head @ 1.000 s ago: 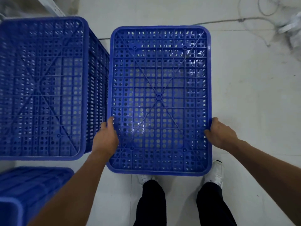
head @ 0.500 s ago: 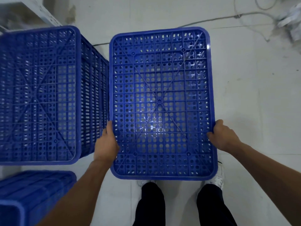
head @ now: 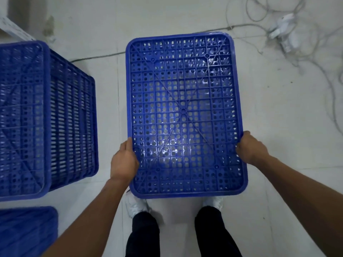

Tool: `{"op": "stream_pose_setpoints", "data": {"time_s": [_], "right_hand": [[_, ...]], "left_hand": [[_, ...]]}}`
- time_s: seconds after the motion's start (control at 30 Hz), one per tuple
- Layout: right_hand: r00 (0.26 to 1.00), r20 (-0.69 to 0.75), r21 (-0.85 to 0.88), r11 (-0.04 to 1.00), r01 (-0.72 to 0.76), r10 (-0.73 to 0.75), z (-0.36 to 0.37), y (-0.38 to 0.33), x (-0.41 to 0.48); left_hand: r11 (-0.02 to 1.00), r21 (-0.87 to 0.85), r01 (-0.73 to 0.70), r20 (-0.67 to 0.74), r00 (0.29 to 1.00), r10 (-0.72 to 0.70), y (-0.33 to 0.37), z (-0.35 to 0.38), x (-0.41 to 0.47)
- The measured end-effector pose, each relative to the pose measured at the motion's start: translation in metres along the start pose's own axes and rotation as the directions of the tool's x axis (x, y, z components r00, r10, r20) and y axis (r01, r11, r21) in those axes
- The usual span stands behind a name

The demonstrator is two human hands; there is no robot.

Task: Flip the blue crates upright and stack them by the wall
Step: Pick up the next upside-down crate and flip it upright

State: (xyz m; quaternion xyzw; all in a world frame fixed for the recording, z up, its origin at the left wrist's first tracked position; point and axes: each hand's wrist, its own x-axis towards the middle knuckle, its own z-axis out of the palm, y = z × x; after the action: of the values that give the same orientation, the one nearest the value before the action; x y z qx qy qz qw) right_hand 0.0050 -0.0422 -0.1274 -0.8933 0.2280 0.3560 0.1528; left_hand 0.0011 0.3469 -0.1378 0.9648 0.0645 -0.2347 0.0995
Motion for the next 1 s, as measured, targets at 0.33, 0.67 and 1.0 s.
{"op": "stream_pose_setpoints", "data": {"time_s": [0.33,0.67,1.0], "right_hand": [[0.992,-0.070,0.016,0.995,-0.101,0.102,-0.016,0.026,0.016],[0.999,-0.040,0.077,0.996,0.036,-0.033,-0.049,0.020,-0.021],[0.949,-0.226,0.121,0.961,0.249,-0.218,-0.050,-0.074,-0.092]], "left_hand": [[0.998,-0.017,-0.054,0.102,0.993,0.056,0.036,-0.013,0.016],[0.986,0.000,0.168,0.306,0.938,-0.160,0.045,-0.029,0.012],[0.894,-0.446,0.045,0.168,0.985,0.035,0.077,-0.083,-0.031]]}}
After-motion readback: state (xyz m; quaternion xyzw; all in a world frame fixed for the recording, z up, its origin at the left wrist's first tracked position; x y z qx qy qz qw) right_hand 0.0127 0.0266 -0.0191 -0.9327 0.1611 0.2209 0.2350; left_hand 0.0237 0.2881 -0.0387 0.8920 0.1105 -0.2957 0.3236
